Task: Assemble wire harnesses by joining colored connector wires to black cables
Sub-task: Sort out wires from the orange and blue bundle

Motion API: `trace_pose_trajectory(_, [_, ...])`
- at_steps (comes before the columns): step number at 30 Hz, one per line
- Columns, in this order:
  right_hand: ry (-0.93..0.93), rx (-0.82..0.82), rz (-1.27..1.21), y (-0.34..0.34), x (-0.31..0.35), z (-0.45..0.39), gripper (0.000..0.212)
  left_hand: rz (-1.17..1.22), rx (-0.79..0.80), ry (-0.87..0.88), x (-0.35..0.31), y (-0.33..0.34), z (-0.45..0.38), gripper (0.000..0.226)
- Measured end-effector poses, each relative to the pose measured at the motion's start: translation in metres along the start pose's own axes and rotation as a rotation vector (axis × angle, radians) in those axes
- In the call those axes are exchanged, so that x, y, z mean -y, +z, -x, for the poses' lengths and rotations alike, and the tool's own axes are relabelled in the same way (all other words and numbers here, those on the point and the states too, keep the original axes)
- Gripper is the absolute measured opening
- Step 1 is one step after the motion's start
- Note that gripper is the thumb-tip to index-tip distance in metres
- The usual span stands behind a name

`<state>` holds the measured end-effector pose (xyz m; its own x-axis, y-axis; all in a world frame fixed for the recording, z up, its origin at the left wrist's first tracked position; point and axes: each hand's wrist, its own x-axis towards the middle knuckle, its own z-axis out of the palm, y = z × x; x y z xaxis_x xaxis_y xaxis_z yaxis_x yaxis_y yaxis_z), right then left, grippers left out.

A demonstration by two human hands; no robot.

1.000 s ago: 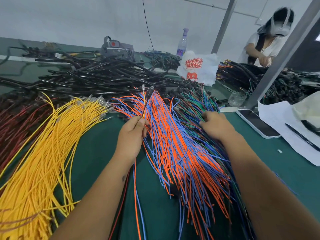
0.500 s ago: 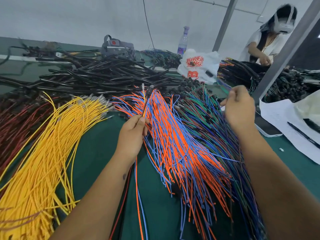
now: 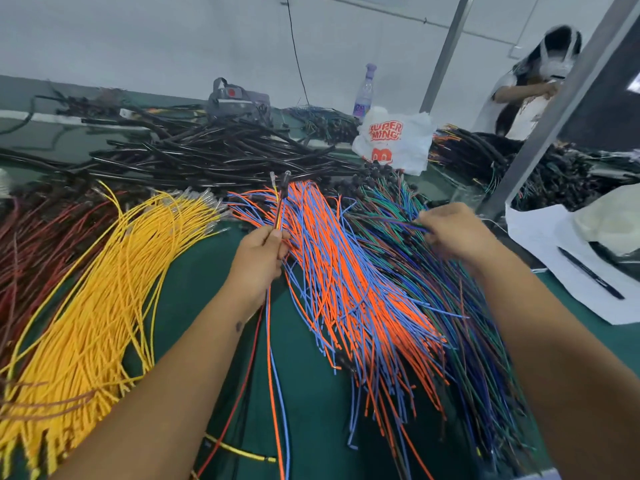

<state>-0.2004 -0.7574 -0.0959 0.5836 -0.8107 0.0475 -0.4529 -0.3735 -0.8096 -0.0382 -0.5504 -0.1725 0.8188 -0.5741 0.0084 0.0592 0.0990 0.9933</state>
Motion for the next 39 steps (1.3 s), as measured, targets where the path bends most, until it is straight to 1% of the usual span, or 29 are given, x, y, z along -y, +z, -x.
trace_pose_trajectory(1, [0.073, 0.044, -0.151, -0.006, 0.005, 0.004, 0.032, 0.018, 0.019, -0.046, -0.003, -0.003, -0.002, 0.030])
trace_pose_trajectory(2, [0.134, 0.122, -0.250, -0.014, 0.010, 0.008, 0.033, 0.035, 0.033, -0.100, -0.005, -0.006, -0.004, 0.030])
trace_pose_trajectory(4, [0.199, 0.296, -0.309, -0.028, 0.020, 0.018, 0.032, 0.039, 0.054, -0.207, -0.012, -0.014, -0.008, 0.031])
trace_pose_trajectory(6, [0.175, 0.412, -0.359, -0.040, 0.033, 0.029, 0.030, 0.020, 0.081, -0.261, -0.018, -0.023, -0.011, 0.030])
trace_pose_trajectory(8, [0.118, 0.473, -0.475, -0.047, 0.053, 0.039, 0.030, 0.032, 0.116, -0.265, -0.023, -0.036, -0.011, 0.029])
trace_pose_trajectory(11, [0.051, 0.503, -0.757, -0.050, 0.090, 0.055, 0.028, 0.003, 0.133, -0.234, -0.033, -0.058, -0.008, 0.029])
trace_pose_trajectory(14, [-0.012, 0.487, -0.976, -0.033, 0.125, 0.068, 0.029, 0.043, 0.048, -0.213, -0.035, -0.072, -0.004, 0.030])
trace_pose_trajectory(17, [-0.044, 0.423, -1.051, 0.027, 0.147, 0.074, 0.028, 0.160, -0.037, -0.241, -0.026, -0.074, 0.001, 0.031])
trace_pose_trajectory(20, [0.053, 0.365, -1.131, 0.121, 0.143, 0.081, 0.030, 0.310, -0.058, -0.246, -0.017, -0.077, 0.002, 0.030])
trace_pose_trajectory(23, [0.133, 0.275, -1.044, 0.208, 0.113, 0.091, 0.030, 0.404, -0.053, -0.198, -0.013, -0.082, 0.000, 0.032])
trace_pose_trajectory(24, [0.121, 0.249, -0.976, 0.227, 0.102, 0.092, 0.029, 0.417, -0.053, -0.176, -0.012, -0.083, 0.000, 0.032])
trace_pose_trajectory(26, [0.028, 0.205, -0.804, 0.250, 0.087, 0.090, 0.026, 0.417, -0.065, -0.136, -0.009, -0.083, -0.001, 0.031])
trace_pose_trajectory(28, [-0.071, 0.192, -0.691, 0.255, 0.079, 0.087, 0.024, 0.387, -0.090, -0.090, -0.006, -0.083, -0.001, 0.030])
trace_pose_trajectory(31, [-0.151, 0.223, -0.639, 0.250, 0.071, 0.088, 0.025, 0.396, -0.112, -0.057, -0.006, -0.079, 0.000, 0.029])
trace_pose_trajectory(33, [-0.213, 0.238, -0.512, 0.247, 0.069, 0.094, 0.024, 0.413, -0.107, -0.085, -0.006, -0.078, 0.000, 0.030])
trace_pose_trajectory(35, [-0.310, 0.243, -0.346, 0.246, 0.070, 0.098, 0.019, 0.436, -0.110, -0.097, -0.008, -0.078, 0.000, 0.032])
trace_pose_trajectory(37, [-0.416, 0.225, -0.190, 0.246, 0.069, 0.102, 0.015, 0.520, -0.125, -0.087, -0.010, -0.079, -0.001, 0.033])
trace_pose_trajectory(39, [-0.501, 0.206, -0.044, 0.245, 0.068, 0.107, 0.018, 0.650, -0.137, -0.091, -0.013, -0.081, -0.002, 0.034])
